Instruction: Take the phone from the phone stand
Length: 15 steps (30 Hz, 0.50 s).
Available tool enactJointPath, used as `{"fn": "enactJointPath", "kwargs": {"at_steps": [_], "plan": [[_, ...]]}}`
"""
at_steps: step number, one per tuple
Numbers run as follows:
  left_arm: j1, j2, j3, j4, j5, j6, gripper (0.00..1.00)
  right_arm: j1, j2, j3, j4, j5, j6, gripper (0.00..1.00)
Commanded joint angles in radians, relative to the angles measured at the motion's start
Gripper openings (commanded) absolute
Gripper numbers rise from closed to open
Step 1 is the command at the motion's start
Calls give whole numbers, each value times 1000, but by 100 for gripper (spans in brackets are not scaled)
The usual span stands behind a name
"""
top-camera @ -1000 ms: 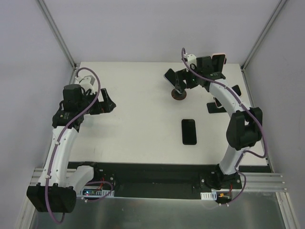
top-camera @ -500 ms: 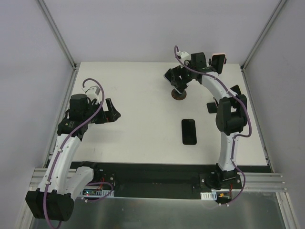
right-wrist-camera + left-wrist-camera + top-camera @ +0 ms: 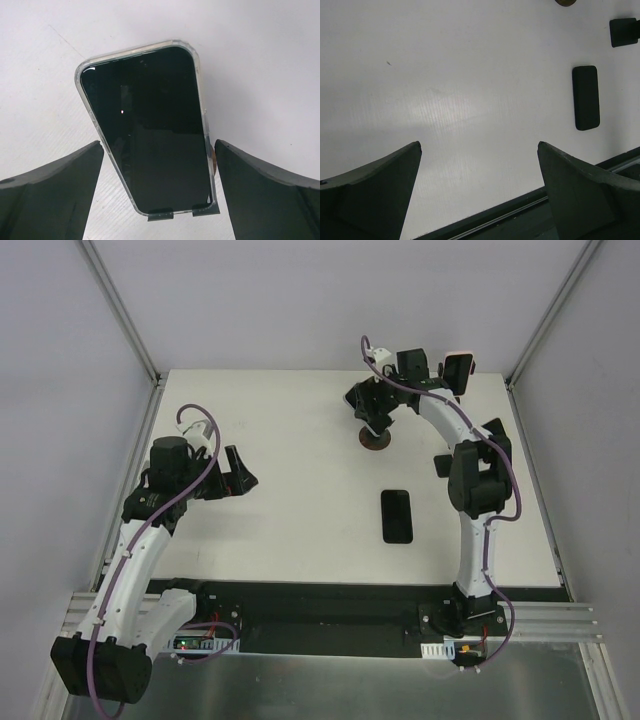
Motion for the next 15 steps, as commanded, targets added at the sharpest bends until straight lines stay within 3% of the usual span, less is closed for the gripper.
{"fn": "enactJointPath", "kwargs": {"at_steps": [1, 15], "plan": [[-16, 4, 3, 32, 11, -20, 99, 12, 5, 38, -7, -54, -30, 96], [-44, 11, -14, 33, 5, -28, 99, 19, 13, 12, -19, 38, -68, 99]]}}
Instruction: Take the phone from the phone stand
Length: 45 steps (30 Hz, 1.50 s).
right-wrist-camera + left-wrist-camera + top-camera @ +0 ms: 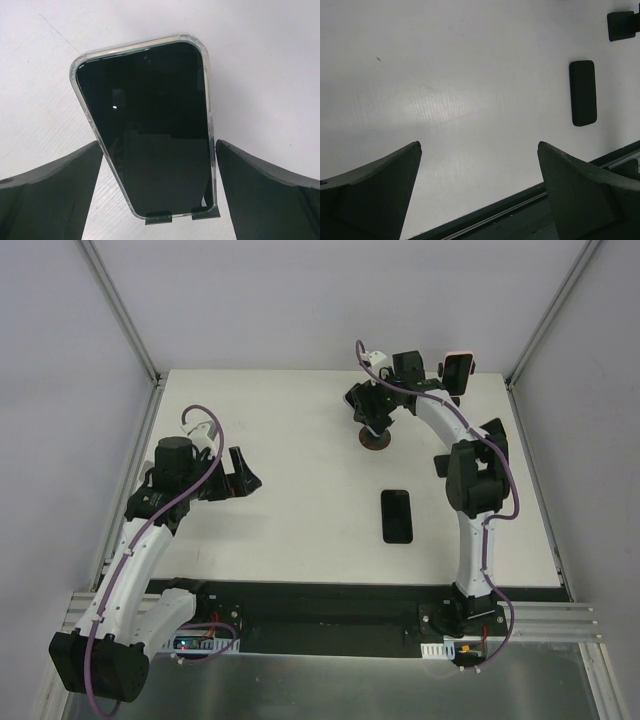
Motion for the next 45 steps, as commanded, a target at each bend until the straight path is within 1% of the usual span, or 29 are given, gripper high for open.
{"fn": "enactJointPath", "kwargs": {"at_steps": [1, 3, 7, 10, 11, 13, 14, 16, 17, 18, 22, 26, 30, 34, 37, 40, 41, 42, 44, 45], "plan": [[-12, 0, -11, 27, 7, -8, 99, 11, -2, 9, -9, 26, -37, 99], [-13, 3, -15, 27, 7, -10, 99, 11, -3, 8, -13, 40, -40, 99], [-16, 5, -22, 32, 9, -13, 99, 9, -12, -3, -12, 46, -40, 92], [-19, 6, -25, 35, 9, -16, 99, 9, -25, -9, -12, 48, -32, 83], [-19, 6, -27, 38, 9, -16, 99, 9, -31, -11, -10, 46, -31, 78], [-21, 5, -28, 39, 9, -16, 99, 11, -51, -19, -4, 42, -20, 72], [-21, 8, -28, 43, 9, -16, 99, 11, -58, -22, 2, 42, -16, 67], [-21, 8, -30, 47, 9, -16, 99, 11, -80, -35, 13, 37, -3, 62], [-21, 9, -30, 50, 9, -13, 99, 11, -86, -38, 23, 37, 0, 58], [-21, 11, -30, 52, 8, -13, 99, 11, -97, -43, 27, 37, 3, 57], [-21, 14, -30, 59, 9, -8, 99, 14, -135, -51, 40, 40, 15, 53], [-21, 11, -31, 64, -12, -5, 99, 16, -178, -74, 92, 39, 52, 52], [-21, 0, -36, 69, -52, 3, 99, 17, -222, -81, 116, 43, 76, 52], [-21, -20, -38, 73, -112, 29, 99, 29, -264, -95, 126, 75, 101, 47], [-21, -38, -41, 73, -152, 53, 99, 51, -310, -121, 117, 108, 132, 45], [-21, -58, -47, 78, -239, 65, 99, 92, -364, -160, 79, 180, 176, 45], [-21, -72, -48, 81, -294, 67, 99, 103, -380, -169, 67, 209, 193, 44], [-21, -78, -56, 88, -327, 70, 99, 115, -414, -184, 56, 267, 213, 44], [-21, -107, -65, 102, -361, 82, 99, 147, -451, -241, 30, 313, 297, 44], [-21, -117, -74, 107, -438, 84, 99, 158, -495, -270, 27, 351, 335, 45]]}}
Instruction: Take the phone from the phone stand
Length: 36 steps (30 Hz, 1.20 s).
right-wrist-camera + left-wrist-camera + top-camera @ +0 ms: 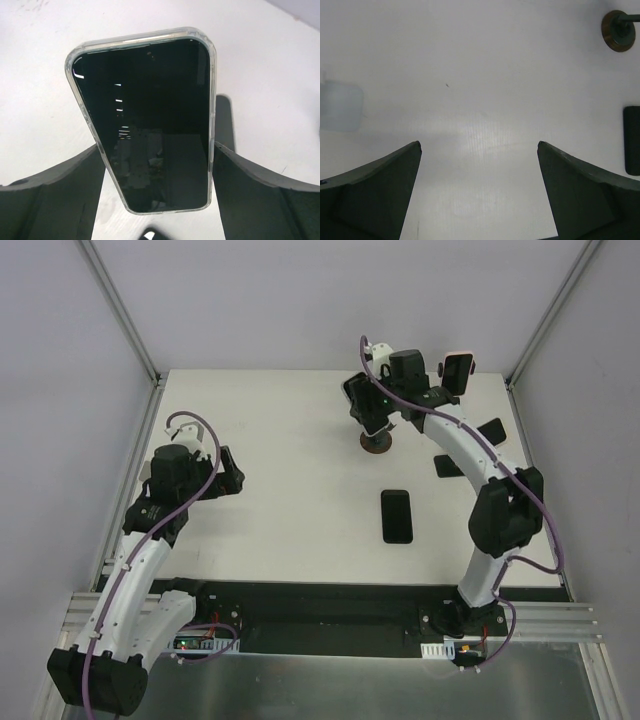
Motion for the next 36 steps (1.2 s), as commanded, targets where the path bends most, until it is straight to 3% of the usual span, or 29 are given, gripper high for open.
{"fn": "enactJointPath", "kwargs": {"at_steps": [1, 9, 14, 23, 36], "plan": [[-8, -55, -29, 58, -221, 36, 99, 73, -182, -122, -18, 158, 199, 45], [-22, -109, -79, 139, -453, 47, 99, 234, -352, -348, -202, 388, 506, 46], [-80, -114, -110, 191, -579, 74, 99, 304, -390, -477, -276, 429, 664, 49], [-188, -120, -156, 245, -574, 94, 99, 383, -315, -519, -308, 434, 804, 50], [-240, -137, -170, 248, -571, 94, 99, 413, -153, -509, -302, 503, 930, 52]]}}
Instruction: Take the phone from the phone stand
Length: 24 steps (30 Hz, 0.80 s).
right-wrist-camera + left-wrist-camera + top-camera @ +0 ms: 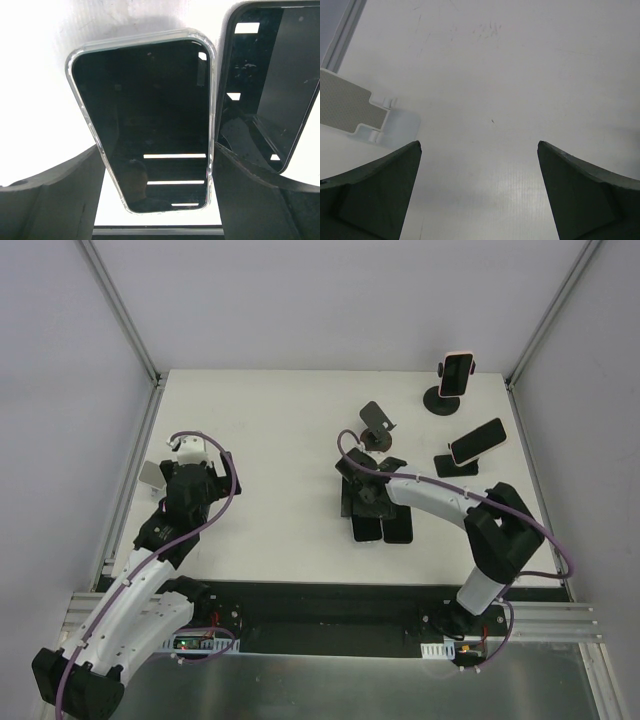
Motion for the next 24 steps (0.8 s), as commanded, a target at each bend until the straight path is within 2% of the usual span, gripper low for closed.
{"fn": "enactJointPath", "kwargs": {"at_steps": [1, 17, 21, 24], "plan": [[-17, -14, -6, 32, -19, 14, 99, -2, 26, 48, 8, 58, 54, 53], [-18, -9, -13, 44, -25, 26, 99, -25, 140, 71, -2, -14, 77, 63], [-18, -6, -11, 47, -27, 24, 99, -26, 147, 75, -15, -20, 97, 71], [-20, -3, -14, 47, -27, 26, 99, -26, 154, 81, -25, -20, 101, 73]]}}
